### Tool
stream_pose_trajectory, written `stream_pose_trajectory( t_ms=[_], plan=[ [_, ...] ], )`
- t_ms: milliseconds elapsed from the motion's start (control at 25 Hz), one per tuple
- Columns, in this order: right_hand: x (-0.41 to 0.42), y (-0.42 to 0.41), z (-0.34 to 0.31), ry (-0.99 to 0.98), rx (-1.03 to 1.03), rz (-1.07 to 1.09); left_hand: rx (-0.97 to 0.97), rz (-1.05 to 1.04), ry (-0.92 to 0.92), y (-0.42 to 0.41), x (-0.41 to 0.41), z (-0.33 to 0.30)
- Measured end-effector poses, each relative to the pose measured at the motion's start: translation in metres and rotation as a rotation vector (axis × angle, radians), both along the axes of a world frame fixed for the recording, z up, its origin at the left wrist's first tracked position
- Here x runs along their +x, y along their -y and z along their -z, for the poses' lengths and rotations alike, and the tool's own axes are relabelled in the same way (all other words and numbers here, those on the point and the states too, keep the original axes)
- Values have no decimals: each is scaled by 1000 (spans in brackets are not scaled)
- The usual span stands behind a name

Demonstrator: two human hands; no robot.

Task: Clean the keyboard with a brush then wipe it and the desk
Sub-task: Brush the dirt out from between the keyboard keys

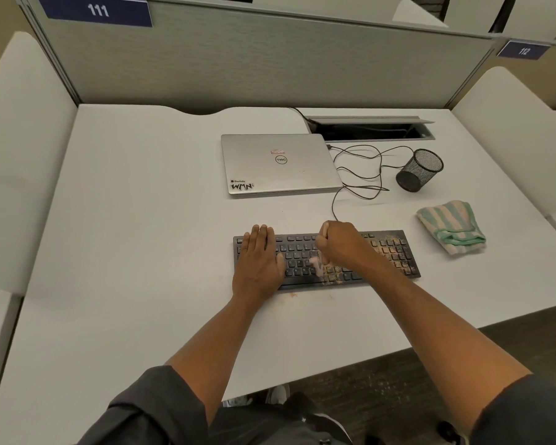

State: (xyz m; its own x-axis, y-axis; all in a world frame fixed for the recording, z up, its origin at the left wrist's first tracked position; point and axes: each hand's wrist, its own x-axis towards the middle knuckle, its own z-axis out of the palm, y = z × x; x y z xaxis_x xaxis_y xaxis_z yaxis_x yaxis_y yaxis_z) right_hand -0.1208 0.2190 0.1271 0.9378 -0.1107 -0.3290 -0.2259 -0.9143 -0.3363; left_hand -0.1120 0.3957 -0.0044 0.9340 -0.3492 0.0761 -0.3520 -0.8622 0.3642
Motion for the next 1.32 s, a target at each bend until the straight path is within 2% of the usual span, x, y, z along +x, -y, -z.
stream_pose_trajectory(
  t_ms=[120,280,520,680,960,1160,1240,1320],
  plan=[
    [-1,4,-4,-98,-16,18,-4,-6,8,0,0,-1],
    [-5,5,-6,121,119,52,-1,-1,14,0,0,-1],
    [-8,7,-1,-53,22,0,4,-5,1,1,0,-1],
    [-11,-4,-7,164,167,89,4,-4,4,0,0,-1],
    [-15,-8,-2,-167,99,3,-5,-8,-3,0,0,-1],
    [-13,-20,-16,151,270,125,3,-8,-6,0,0,0],
    [-11,-25,-10,180,206,97,11,-1,-17,0,0,0],
    [-11,-26,-2,115,117,45,12,3,-26,1,0,-1]
  ],
)
